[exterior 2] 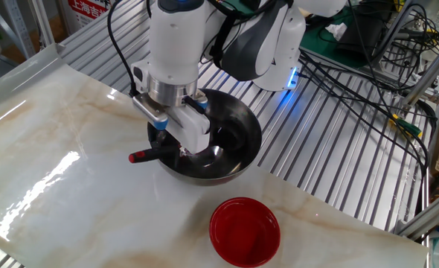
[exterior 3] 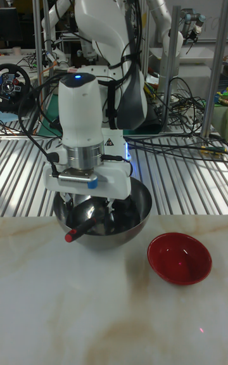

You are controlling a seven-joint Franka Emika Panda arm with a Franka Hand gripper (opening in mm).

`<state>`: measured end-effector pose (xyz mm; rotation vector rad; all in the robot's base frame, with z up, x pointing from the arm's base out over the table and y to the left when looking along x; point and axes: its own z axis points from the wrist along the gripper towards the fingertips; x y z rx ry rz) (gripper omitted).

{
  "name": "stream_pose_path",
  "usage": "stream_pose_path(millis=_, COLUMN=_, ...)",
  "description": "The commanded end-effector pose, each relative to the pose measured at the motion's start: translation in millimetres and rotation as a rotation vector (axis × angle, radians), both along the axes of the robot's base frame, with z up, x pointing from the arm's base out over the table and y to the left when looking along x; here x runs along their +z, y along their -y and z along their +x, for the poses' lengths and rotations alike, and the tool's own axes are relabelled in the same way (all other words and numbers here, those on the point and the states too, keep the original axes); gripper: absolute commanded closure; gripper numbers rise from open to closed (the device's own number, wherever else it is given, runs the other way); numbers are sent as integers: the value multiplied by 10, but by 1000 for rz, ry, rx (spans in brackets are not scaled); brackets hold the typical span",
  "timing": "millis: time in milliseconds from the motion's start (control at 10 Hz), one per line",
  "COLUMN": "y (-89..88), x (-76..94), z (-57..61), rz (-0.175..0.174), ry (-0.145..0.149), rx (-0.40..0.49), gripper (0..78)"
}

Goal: Scoop water with a large spoon from one bowl to another

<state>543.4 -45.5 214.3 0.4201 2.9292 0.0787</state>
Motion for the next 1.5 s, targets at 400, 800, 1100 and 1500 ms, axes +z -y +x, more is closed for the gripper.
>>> stream_pose_path(millis=400, y=-102, x=325, z=-82, rz=-29, ry=-20, rx=-29, gripper=2)
stream_pose_path(millis=800, y=-224, x=469, z=-99, rz=-38, ry=-25, rx=18, gripper=2)
stream_pose_path(millis=1100, y=-344, x=602, z=-92, rz=-45, ry=-50, rx=59, gripper=2)
stream_pose_path(millis=1500, y=-407, x=743, z=-92, rz=-52, ry=-73, rx=141, gripper=2)
